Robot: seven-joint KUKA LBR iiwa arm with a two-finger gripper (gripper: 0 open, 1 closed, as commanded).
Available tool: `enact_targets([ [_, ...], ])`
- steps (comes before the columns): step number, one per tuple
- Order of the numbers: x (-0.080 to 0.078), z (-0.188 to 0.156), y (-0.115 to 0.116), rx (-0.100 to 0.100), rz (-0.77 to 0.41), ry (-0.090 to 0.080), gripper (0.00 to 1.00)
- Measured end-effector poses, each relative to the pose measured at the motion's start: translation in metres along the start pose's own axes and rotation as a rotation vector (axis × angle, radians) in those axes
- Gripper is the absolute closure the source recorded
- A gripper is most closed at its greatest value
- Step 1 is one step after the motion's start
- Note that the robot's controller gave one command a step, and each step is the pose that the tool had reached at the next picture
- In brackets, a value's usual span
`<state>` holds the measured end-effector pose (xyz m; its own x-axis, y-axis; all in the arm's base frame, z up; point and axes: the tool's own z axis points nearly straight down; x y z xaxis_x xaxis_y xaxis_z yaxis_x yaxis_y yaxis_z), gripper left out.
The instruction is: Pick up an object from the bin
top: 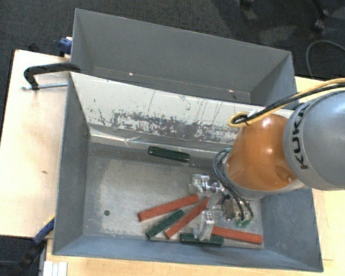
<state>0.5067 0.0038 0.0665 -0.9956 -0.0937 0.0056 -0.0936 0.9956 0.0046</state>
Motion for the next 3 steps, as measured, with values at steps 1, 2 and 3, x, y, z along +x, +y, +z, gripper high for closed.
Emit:
enact_targets([
  [1,-0.001,-0.004,-0.004,0.004,0.006,-0.006,1.00],
  [2,-0.039,-0.153,0.013,0.005,-0.033,-0.021,1.00],
  [3,-0.046,-0.132,0.020,0.004,-0.233,-0.008,1.00],
])
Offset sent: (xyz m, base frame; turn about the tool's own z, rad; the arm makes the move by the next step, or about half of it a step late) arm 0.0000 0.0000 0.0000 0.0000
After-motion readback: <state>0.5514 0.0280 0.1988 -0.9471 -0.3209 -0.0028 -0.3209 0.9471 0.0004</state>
